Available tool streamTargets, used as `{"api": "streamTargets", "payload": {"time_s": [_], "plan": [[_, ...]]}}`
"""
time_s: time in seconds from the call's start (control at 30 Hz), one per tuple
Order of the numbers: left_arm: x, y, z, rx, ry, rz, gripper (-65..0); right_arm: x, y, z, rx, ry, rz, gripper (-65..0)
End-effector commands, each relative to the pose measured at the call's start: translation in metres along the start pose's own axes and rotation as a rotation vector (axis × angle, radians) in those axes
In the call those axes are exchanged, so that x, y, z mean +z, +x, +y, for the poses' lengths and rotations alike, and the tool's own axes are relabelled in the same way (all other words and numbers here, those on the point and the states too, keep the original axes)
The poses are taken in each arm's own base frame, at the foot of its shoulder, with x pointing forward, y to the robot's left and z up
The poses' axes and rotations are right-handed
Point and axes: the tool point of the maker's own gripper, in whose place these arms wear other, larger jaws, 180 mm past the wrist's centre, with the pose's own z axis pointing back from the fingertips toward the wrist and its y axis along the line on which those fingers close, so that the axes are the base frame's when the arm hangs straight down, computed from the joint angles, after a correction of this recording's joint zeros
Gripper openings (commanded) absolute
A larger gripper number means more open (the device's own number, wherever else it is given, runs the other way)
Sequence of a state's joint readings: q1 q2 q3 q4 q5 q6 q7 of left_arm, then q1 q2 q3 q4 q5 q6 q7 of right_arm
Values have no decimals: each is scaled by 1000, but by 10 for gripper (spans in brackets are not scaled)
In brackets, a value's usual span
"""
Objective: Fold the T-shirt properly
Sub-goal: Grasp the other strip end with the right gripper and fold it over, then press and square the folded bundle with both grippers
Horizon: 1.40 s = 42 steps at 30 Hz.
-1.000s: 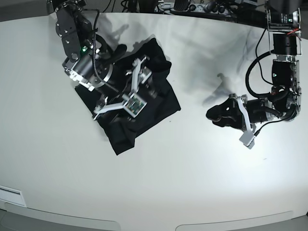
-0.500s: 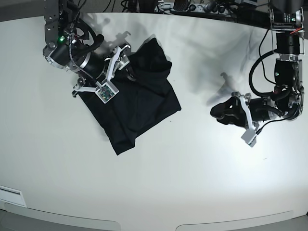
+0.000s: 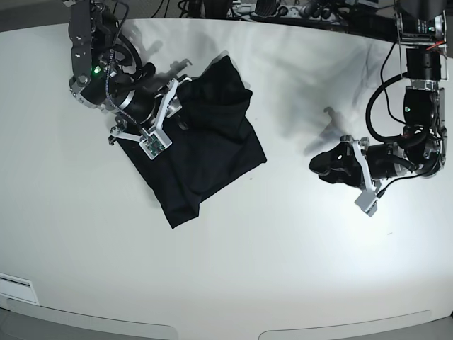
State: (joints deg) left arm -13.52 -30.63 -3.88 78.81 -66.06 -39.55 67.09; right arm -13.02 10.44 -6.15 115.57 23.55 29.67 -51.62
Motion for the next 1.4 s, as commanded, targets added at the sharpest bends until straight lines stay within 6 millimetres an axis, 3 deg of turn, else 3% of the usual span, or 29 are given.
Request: {"api": "streamTargets", "payload": {"time_s": [0.0,0.17,0.57,0.63,0.8,0.83,0.93,1.0,1.03,1.07,1.17,1.27,1.37], "plan": [[9,20,-1,-34,-1,-53,-385,3,19,3,5,27,-71,-423],[9,20,-1,-34,-1,-53,-385,5,40,20,-13,133,-156,-597],[9,20,-1,-34,-2,-55,-385,-3,99,73,2,273,-361,-604],[9,20,-1,-34,-2,-54,-385,-7,108,84,17,287,-370,-561],[9,20,-1,-34,-2,-54,-385,-9,147,118,63,340,-459,-223],[9,20,-1,-34,-1,-54,-385,-8,156,125,81,352,-482,-196],[9,20,0,-35,-1,-53,-386,-7,179,142,180,371,-522,-195],[9,20,0,-35,0,-53,-450,-7,191,142,241,348,-537,-199],[9,21,0,-36,0,-53,-539,-7,196,138,262,326,-541,-224],[10,21,0,-37,1,-54,-650,-7,202,132,278,298,-545,-291],[11,27,-13,-12,-71,-86,-650,-11,213,106,291,171,-534,-650],[13,28,-47,-5,-229,-73,-650,-15,211,81,309,76,-518,-650],[9,31,-67,-86,-257,-44,-650,-36,201,56,355,34,-457,-650]]}}
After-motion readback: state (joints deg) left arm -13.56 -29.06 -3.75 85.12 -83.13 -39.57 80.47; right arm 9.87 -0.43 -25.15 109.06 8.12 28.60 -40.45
